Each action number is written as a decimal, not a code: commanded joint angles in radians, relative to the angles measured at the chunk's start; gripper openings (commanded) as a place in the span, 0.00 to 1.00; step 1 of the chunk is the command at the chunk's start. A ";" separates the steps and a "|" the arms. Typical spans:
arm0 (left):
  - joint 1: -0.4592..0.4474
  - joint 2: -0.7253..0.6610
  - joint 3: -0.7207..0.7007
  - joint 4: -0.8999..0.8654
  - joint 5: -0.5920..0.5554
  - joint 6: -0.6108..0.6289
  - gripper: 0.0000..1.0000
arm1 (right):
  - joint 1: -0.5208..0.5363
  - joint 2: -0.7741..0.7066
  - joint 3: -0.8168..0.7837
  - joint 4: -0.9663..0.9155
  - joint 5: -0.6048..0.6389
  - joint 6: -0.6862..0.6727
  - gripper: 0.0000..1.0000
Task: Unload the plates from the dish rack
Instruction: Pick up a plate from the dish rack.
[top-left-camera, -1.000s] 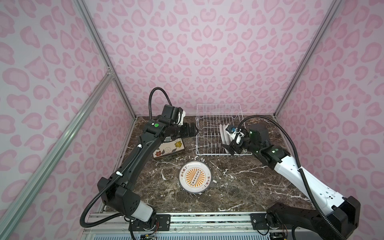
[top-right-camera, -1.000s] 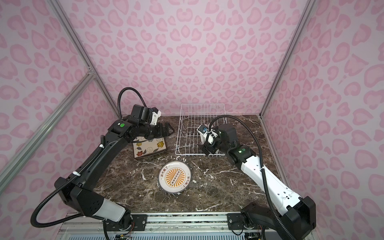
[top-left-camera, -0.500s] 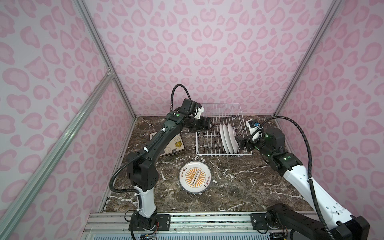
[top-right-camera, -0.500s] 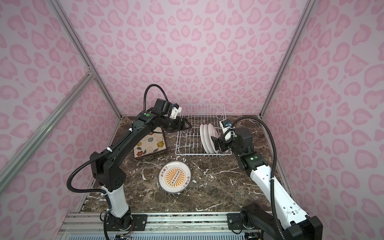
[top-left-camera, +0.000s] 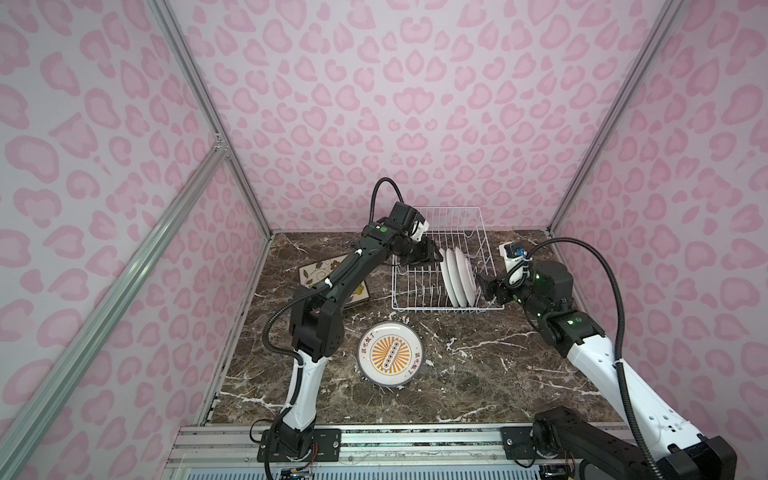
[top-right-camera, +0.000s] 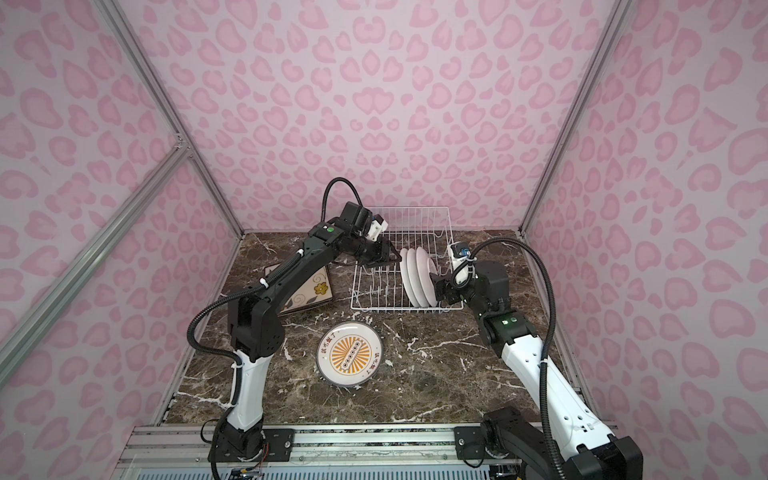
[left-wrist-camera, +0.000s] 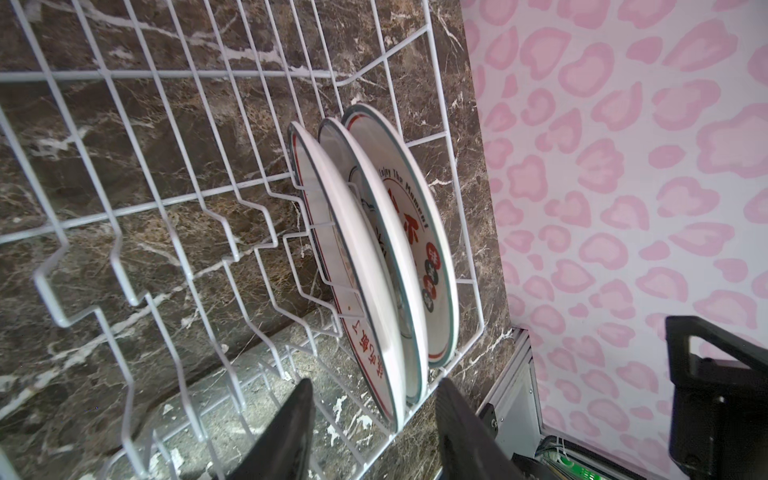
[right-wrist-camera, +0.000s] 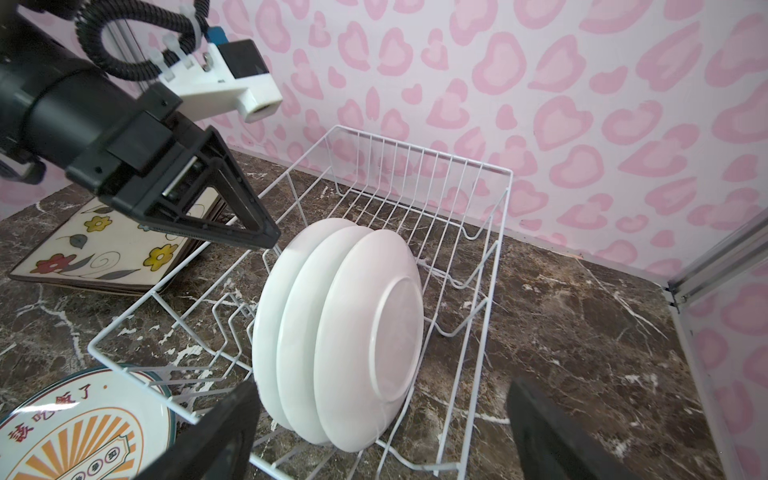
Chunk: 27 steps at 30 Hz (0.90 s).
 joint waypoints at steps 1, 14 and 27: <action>-0.006 0.023 0.012 0.035 0.019 -0.028 0.45 | -0.005 0.003 0.004 0.038 -0.005 -0.009 0.94; -0.045 0.065 0.009 0.059 -0.055 -0.058 0.26 | -0.011 0.005 0.008 0.048 -0.016 -0.001 0.94; -0.053 0.043 -0.089 0.134 -0.099 -0.125 0.06 | -0.011 0.017 0.016 0.047 -0.015 0.012 0.94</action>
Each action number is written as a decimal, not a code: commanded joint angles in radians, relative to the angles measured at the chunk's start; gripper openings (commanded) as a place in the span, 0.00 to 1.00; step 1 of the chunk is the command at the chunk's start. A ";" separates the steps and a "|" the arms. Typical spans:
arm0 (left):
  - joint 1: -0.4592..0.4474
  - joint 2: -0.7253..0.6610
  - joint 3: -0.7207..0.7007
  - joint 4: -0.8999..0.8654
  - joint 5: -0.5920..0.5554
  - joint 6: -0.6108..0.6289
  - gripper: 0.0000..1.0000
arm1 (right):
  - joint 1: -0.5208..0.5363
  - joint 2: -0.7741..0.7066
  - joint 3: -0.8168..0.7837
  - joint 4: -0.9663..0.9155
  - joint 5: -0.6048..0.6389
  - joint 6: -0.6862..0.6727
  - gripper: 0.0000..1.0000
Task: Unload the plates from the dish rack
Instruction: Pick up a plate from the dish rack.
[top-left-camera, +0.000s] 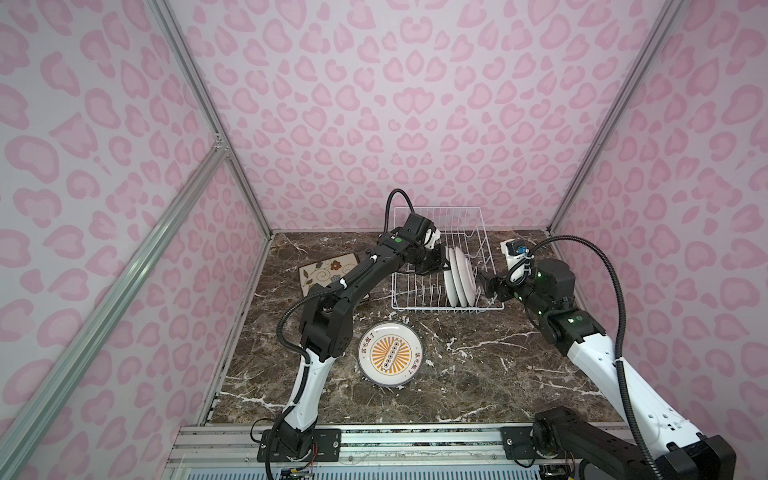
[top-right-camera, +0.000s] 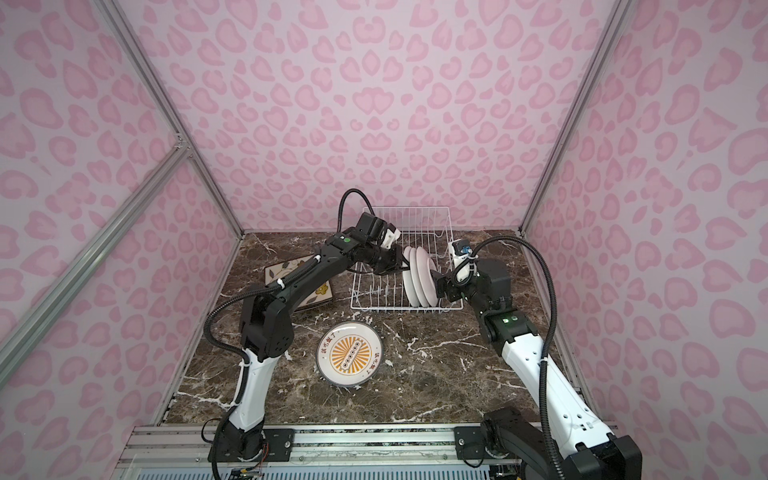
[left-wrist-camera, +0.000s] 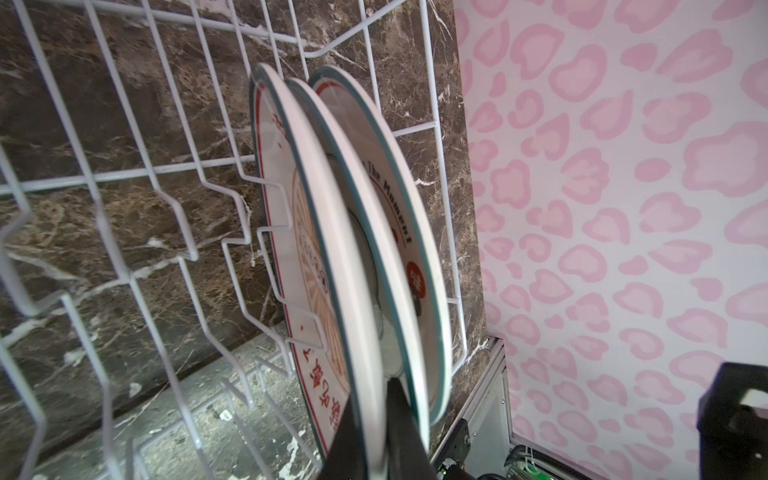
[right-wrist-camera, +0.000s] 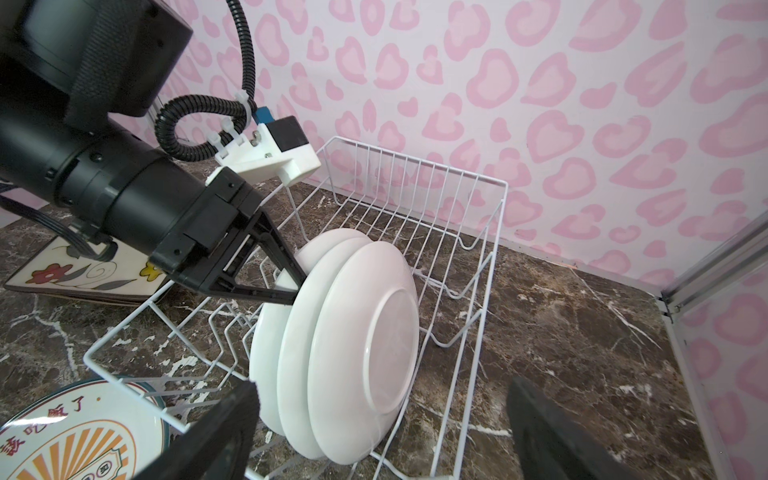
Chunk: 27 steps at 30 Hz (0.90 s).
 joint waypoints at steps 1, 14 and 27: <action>0.003 -0.008 -0.035 -0.029 -0.114 -0.001 0.04 | 0.000 0.008 0.009 0.029 -0.009 0.015 0.94; 0.004 -0.136 -0.216 0.102 -0.164 -0.102 0.04 | 0.000 0.020 0.034 0.025 -0.013 0.019 0.95; 0.006 -0.196 -0.322 0.220 -0.144 -0.151 0.04 | 0.000 0.020 0.039 0.019 -0.013 0.020 0.95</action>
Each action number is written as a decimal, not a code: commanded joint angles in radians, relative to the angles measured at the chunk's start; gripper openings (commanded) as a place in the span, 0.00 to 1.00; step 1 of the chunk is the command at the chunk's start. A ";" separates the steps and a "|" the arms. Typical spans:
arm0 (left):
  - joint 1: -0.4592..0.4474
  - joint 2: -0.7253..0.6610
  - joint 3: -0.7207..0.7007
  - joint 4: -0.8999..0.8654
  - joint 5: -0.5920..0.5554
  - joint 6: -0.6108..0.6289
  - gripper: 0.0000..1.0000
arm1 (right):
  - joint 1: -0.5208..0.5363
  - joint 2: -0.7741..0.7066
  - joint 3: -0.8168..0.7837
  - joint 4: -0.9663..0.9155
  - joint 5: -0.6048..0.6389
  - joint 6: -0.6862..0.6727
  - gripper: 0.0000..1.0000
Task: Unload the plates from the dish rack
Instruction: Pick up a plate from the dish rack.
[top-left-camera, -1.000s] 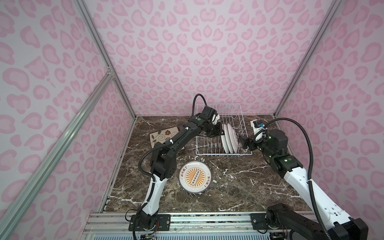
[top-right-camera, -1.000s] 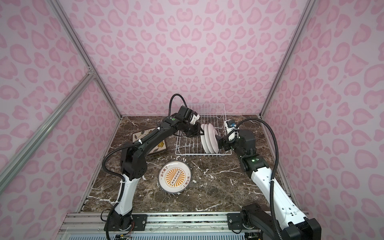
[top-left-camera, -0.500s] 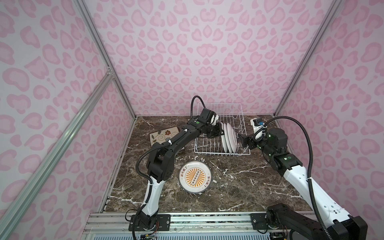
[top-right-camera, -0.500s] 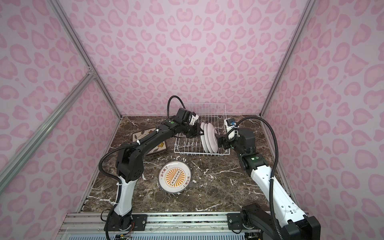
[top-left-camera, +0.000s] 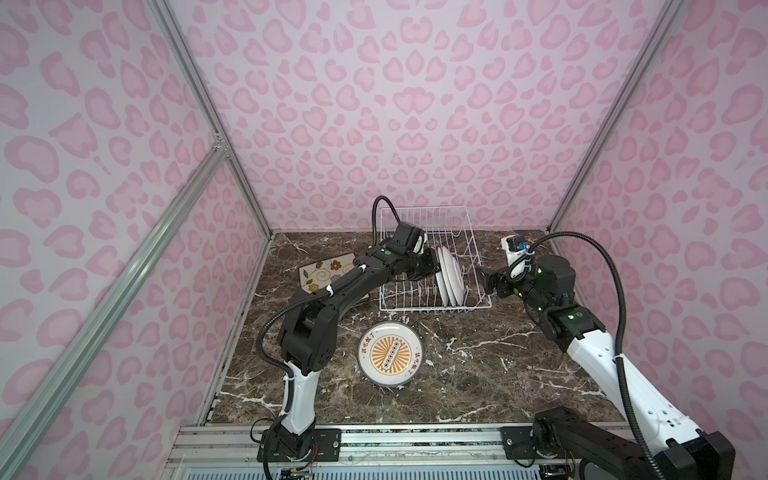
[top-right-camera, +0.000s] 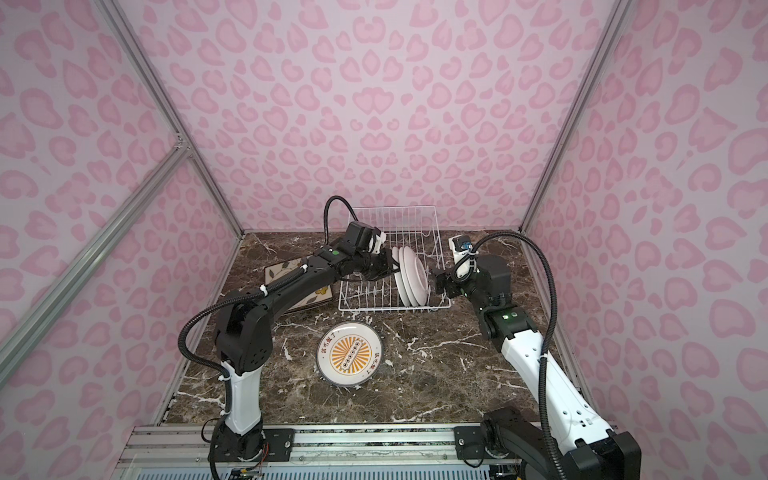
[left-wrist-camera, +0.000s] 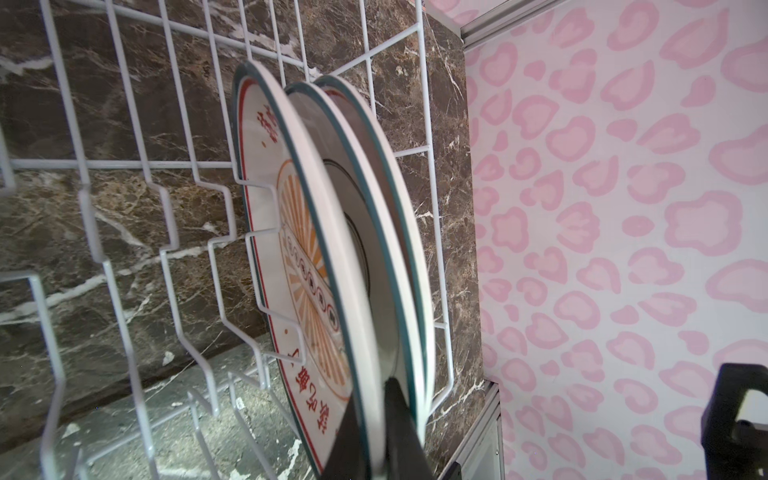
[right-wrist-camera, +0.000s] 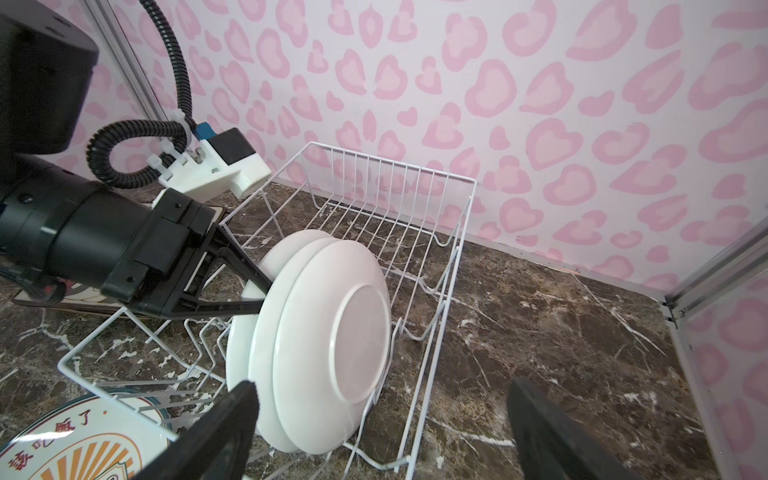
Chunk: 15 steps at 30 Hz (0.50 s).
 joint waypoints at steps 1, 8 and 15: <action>0.002 0.002 0.010 -0.005 -0.021 -0.010 0.04 | 0.000 0.003 0.007 0.018 -0.008 0.005 0.95; 0.010 -0.017 0.066 -0.080 -0.016 0.027 0.04 | 0.000 0.008 0.011 0.024 -0.010 0.011 0.95; 0.015 -0.077 0.060 -0.117 0.006 0.038 0.04 | 0.000 0.025 0.008 0.053 -0.024 0.023 0.95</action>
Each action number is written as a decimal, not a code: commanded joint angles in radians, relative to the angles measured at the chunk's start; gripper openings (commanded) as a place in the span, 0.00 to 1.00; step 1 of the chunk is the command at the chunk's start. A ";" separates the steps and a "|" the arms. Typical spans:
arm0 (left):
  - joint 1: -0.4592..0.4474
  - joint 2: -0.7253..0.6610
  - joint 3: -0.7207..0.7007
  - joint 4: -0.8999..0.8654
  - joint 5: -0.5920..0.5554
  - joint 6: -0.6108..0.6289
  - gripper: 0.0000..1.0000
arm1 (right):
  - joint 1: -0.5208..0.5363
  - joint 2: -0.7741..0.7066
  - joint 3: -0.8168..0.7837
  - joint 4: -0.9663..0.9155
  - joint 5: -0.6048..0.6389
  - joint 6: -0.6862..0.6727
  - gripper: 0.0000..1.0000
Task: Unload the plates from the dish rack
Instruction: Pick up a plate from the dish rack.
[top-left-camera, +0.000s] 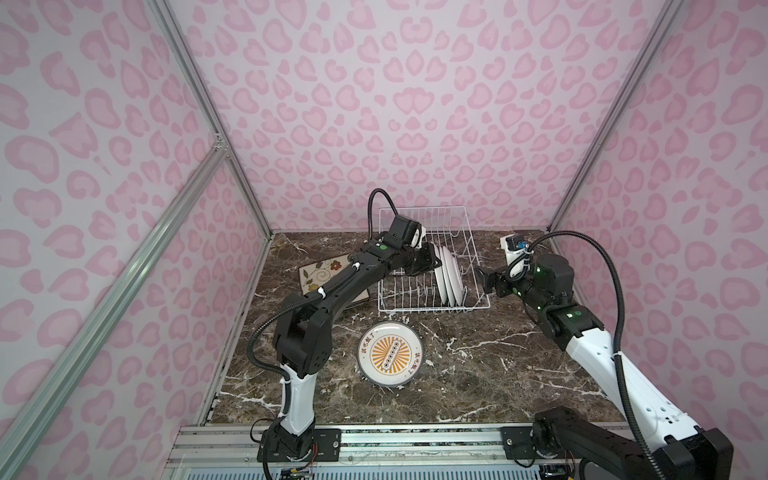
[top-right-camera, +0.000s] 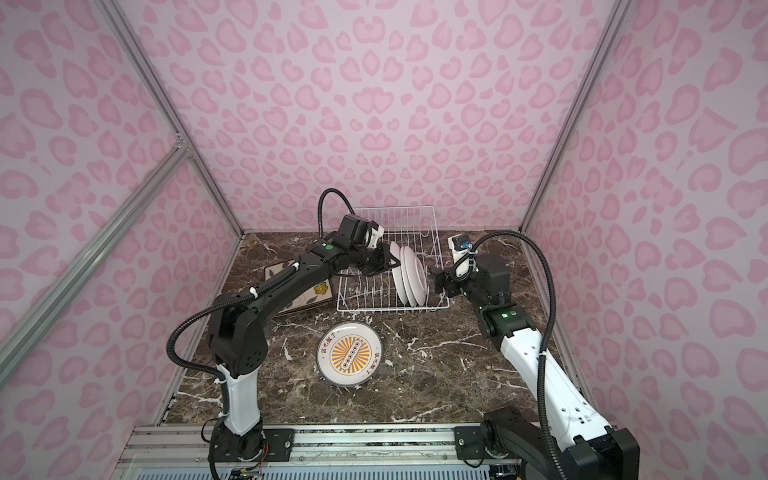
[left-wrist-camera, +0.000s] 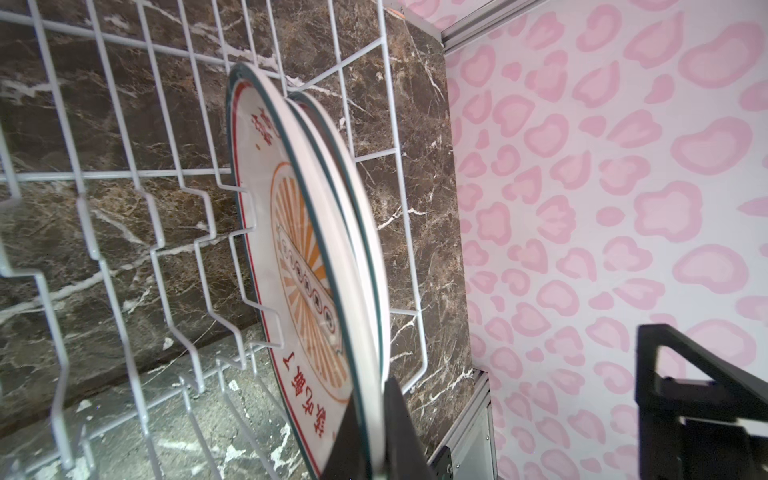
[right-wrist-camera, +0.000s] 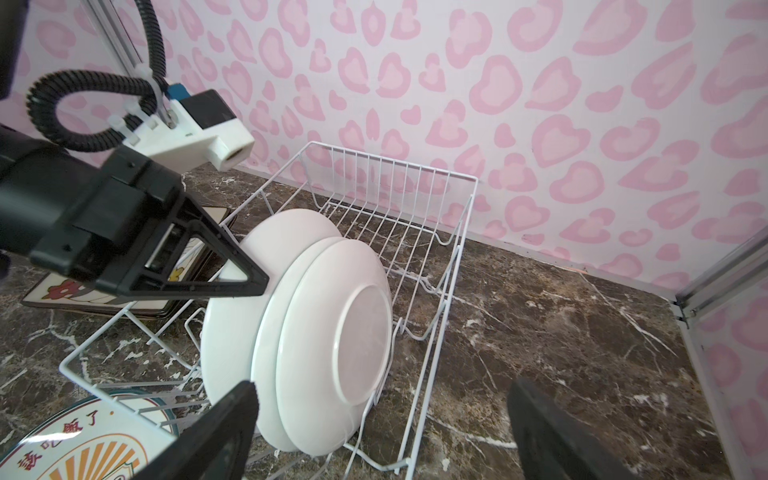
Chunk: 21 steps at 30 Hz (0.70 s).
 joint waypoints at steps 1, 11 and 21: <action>0.004 -0.033 0.006 -0.039 -0.017 0.015 0.04 | 0.000 0.011 0.004 0.049 -0.017 0.008 0.95; 0.013 -0.096 -0.038 -0.028 -0.002 0.004 0.04 | 0.000 0.011 0.008 0.055 -0.015 0.021 0.95; 0.034 -0.150 -0.064 -0.034 0.004 0.009 0.04 | 0.000 0.013 0.004 0.081 -0.024 0.036 0.95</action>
